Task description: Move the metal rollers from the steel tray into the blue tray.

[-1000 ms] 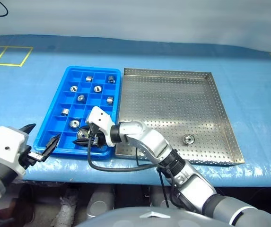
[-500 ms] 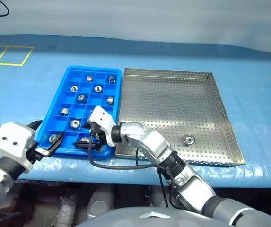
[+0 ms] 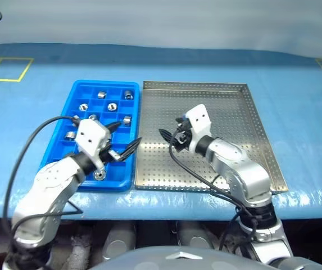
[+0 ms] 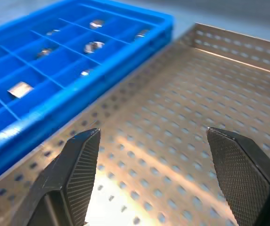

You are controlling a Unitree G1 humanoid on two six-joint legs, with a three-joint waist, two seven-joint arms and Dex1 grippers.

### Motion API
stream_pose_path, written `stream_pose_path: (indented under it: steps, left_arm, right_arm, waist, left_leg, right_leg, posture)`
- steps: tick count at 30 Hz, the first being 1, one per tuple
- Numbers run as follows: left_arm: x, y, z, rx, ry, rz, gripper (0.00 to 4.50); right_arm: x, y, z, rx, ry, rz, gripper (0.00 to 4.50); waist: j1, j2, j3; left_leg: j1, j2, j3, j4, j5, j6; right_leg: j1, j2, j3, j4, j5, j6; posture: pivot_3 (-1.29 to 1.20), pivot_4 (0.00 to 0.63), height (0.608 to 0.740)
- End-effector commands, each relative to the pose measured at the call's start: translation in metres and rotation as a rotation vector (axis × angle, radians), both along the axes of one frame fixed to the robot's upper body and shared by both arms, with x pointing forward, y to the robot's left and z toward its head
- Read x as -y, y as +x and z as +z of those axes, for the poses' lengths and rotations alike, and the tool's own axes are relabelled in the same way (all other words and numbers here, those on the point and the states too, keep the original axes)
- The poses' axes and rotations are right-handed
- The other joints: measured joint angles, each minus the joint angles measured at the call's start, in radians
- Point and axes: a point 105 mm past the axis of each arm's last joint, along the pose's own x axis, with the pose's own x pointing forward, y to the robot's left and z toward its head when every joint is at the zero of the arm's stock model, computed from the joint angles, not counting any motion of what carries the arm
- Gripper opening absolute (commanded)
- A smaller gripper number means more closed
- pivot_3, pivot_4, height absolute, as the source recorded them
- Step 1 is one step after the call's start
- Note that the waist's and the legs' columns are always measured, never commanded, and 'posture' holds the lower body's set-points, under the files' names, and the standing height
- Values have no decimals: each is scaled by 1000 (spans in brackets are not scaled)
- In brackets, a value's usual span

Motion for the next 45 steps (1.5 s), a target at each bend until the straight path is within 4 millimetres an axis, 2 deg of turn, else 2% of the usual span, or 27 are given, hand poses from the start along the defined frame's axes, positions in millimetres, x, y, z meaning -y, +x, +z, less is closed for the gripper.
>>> stream_pose_path:
  steps: [1,7,15,27,37,40,44,45]
  left_arm:
    - [25,5,6,42,-18,-104,4004]
    - [59,0,0,19,1,-308,4004]
    - [63,-7,-13,-4,77,-376,4004]
    - [57,-10,-18,-13,80,-339,4004]
    - [57,-11,-20,-16,84,-337,4004]
    - [57,-11,-20,-17,85,-343,4004]
    - [58,-12,-21,-19,85,-351,4004]
    - [59,-12,-21,-20,85,-352,4004]
  right_arm:
    - [12,-10,12,30,4,-61,3784]
    - [28,-34,5,-25,-43,-82,3784]
    - [48,-41,-13,-102,-130,-111,3784]
    - [64,-38,-48,-220,-204,-152,3784]
    - [69,-38,-59,-247,-218,-174,3784]
    - [69,-37,-58,-246,-211,-179,3170]
    - [68,-36,-55,-235,-209,-182,1848]
    - [68,-35,-54,-230,-208,-181,1690]
  waist:
    - [-25,0,0]
    - [-92,0,0]
    - [-156,0,0]
    - [-158,0,0]
    - [-155,0,0]
    - [-154,0,0]
    - [-152,0,0]
    - [-152,0,0]
  left_leg:
    - [1,0,1,0,0,0]
    - [1,0,3,2,-2,3]
    - [2,0,8,3,-2,5]
    - [2,0,15,3,-3,7]
    - [2,0,16,3,-3,8]
    - [3,0,16,3,-3,8]
    - [2,0,16,3,-3,8]
    - [2,0,16,3,-3,8]
  right_leg:
    - [0,1,1,0,0,0]
    - [1,6,5,0,-1,8]
    - [1,7,10,0,-1,11]
    - [1,7,15,0,0,13]
    - [1,7,17,-1,0,14]
    - [1,7,17,-1,0,14]
    - [0,7,17,-1,0,14]
    - [0,7,17,-1,0,14]
  posture:
    - [-225,150,740]
    - [-291,150,740]
    - [-288,150,740]
    - [-243,150,740]
    - [-243,150,740]
    - [-244,150,740]
    - [-243,150,740]
    - [-243,150,740]
